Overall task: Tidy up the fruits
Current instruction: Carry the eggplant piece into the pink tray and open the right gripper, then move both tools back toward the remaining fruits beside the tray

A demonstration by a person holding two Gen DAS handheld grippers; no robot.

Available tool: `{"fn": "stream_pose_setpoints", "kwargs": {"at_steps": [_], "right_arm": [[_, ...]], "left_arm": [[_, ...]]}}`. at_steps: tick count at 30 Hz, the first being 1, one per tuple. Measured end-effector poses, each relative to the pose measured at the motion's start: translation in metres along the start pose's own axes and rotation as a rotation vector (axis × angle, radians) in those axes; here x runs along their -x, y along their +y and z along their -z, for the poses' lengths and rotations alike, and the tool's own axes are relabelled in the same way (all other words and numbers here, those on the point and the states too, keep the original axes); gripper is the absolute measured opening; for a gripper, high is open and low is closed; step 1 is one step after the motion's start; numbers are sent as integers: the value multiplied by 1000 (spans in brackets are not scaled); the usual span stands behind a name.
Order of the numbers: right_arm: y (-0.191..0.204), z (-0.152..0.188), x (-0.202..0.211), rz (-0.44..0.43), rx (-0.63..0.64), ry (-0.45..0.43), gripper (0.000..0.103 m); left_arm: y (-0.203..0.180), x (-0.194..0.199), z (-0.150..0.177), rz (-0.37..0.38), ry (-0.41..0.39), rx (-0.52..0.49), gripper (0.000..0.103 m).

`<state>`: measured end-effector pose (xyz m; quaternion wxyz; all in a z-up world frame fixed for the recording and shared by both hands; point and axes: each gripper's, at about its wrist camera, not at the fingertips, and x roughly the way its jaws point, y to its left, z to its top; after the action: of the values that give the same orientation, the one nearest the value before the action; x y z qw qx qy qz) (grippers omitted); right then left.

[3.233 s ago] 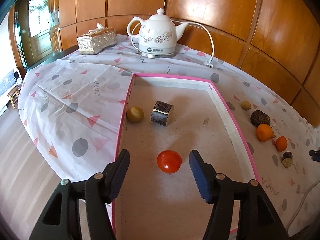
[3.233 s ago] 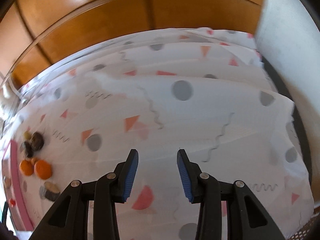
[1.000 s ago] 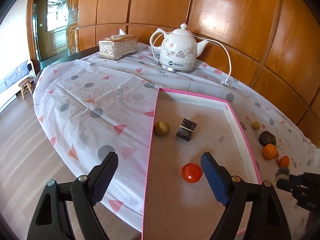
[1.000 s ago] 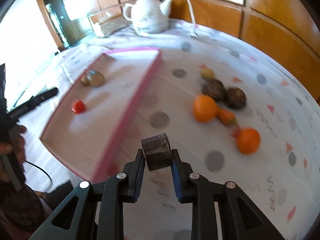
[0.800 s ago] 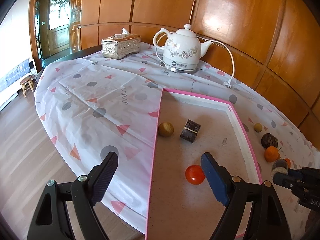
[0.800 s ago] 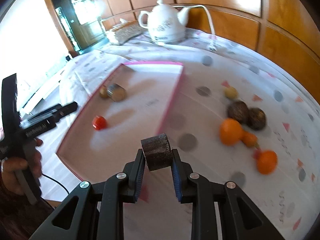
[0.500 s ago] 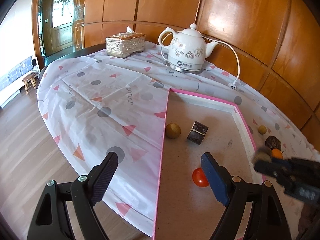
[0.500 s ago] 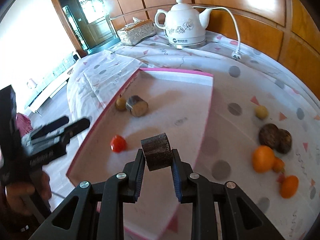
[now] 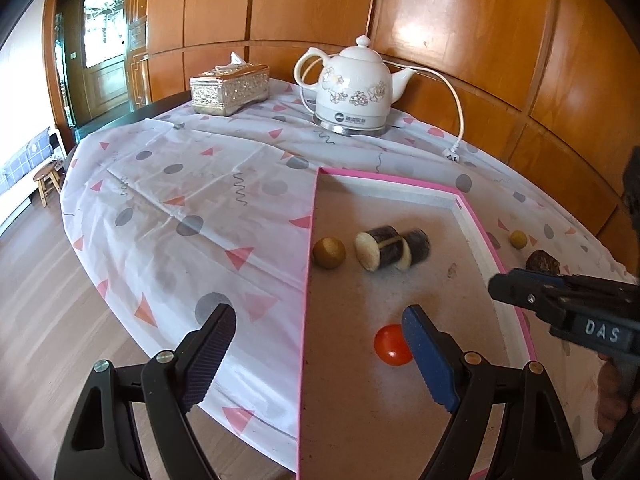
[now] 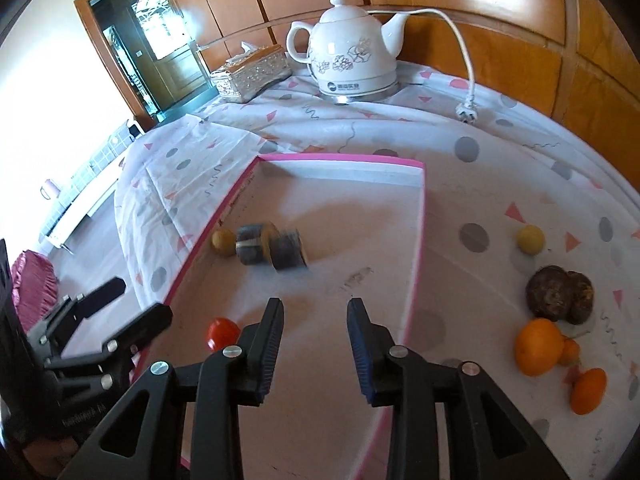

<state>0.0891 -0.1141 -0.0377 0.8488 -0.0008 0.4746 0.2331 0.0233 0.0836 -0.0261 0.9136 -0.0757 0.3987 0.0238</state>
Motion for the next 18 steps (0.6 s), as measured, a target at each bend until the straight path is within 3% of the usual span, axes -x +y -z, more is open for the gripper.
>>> {"fn": "stream_pose_setpoints", "kwargs": {"at_steps": [9, 18], "right_arm": [[-17, 24, 26, 110, 25, -29, 36], [-63, 44, 63, 211, -30, -55, 36]], "left_arm": [[-29, 9, -1, 63, -6, -94, 85], [-66, 11, -2, 123, 11, -193, 85]]}}
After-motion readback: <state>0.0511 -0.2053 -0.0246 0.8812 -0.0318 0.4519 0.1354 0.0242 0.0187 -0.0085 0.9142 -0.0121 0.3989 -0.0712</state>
